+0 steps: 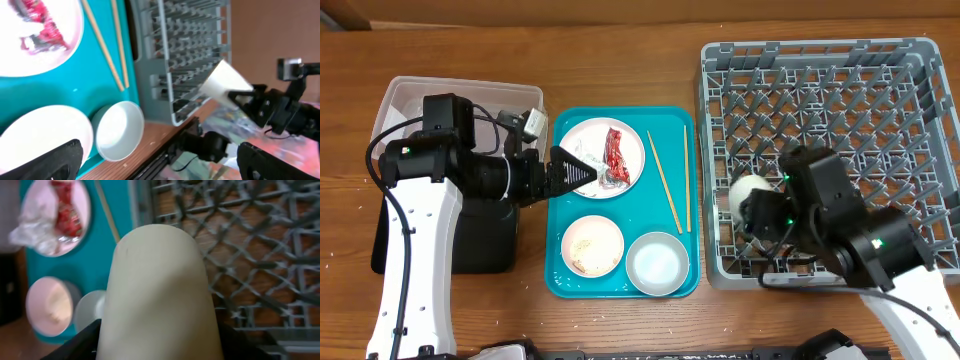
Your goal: Sort waste into correct bins and load items into the dishwasher
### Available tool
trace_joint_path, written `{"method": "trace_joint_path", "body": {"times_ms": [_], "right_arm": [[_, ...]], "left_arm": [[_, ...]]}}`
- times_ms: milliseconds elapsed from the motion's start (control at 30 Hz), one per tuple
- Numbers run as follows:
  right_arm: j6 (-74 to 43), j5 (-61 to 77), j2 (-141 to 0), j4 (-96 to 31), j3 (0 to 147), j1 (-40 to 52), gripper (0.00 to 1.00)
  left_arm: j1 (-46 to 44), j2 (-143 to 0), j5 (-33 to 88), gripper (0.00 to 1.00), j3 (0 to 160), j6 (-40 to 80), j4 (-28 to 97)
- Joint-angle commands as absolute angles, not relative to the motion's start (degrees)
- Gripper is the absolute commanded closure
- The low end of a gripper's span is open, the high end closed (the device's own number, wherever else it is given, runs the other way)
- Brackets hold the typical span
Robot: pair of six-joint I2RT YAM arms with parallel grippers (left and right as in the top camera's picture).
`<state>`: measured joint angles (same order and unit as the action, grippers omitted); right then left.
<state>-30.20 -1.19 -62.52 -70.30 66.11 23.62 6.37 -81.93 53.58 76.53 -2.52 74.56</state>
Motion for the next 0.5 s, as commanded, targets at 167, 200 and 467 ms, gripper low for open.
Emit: {"method": "trace_joint_path", "body": {"times_ms": [167, 200, 467], "right_arm": [[-30.00, 0.80, -73.43, -68.62, 66.83, 19.86, 0.46], [-30.00, 0.95, -74.41, -68.49, 66.83, 19.86, 0.46], [-30.20, 2.68, -81.76, -69.91, 66.98, 19.86, 0.07]], "left_arm": [[2.24, -82.00, 44.23, 0.02, 77.03, -4.32, 75.02], [1.30, -82.00, 43.18, 0.02, 77.03, -4.29, 74.85], [-13.74, -82.02, 18.81, 0.07, 76.95, 7.75, 71.66]]}}
